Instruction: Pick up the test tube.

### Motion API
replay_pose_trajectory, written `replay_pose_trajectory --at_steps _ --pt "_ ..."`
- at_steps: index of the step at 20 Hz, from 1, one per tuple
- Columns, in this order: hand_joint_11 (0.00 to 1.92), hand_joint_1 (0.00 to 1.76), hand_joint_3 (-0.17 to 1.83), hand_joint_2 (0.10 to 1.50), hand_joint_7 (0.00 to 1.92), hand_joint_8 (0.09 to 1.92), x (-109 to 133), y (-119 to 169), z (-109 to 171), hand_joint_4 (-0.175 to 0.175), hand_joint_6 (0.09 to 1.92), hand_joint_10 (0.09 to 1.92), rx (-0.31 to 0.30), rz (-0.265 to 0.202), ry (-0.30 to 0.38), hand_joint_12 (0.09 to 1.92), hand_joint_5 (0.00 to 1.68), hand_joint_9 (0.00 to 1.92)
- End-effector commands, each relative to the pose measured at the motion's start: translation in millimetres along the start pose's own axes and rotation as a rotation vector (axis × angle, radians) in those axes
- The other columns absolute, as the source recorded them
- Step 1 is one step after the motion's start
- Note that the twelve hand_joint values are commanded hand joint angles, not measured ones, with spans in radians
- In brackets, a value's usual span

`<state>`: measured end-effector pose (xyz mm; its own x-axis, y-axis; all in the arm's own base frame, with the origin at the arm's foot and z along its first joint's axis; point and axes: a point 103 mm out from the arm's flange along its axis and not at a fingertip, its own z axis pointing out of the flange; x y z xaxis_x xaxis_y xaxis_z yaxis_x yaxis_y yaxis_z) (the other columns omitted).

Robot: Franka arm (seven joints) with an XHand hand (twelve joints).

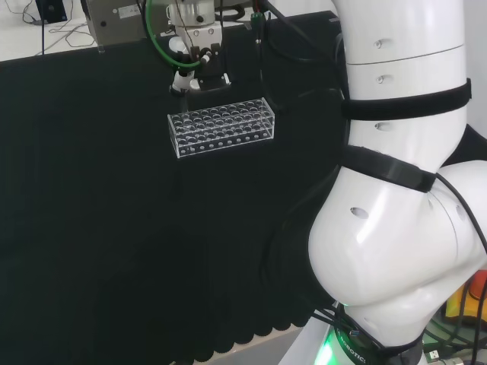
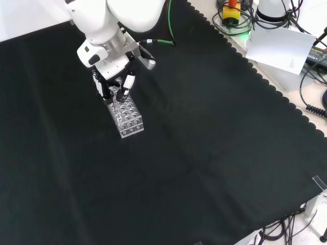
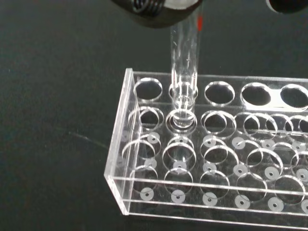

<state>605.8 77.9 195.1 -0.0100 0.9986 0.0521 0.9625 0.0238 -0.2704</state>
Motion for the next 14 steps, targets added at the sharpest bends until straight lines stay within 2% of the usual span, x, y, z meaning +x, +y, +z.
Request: replay_pose_trajectory --at_steps 1,14 --pt "1.20 1.23 -0.17 1.03 1.69 0.60 -2 -4 -12 -0.175 0.23 0.26 -0.018 -0.001 0.016 0.94 1.43 1.73" --pt "1.20 1.23 -0.17 1.03 1.69 0.58 -7 -11 -44 -0.175 0.22 0.26 -0.038 0.003 0.050 0.95 1.44 1.73"
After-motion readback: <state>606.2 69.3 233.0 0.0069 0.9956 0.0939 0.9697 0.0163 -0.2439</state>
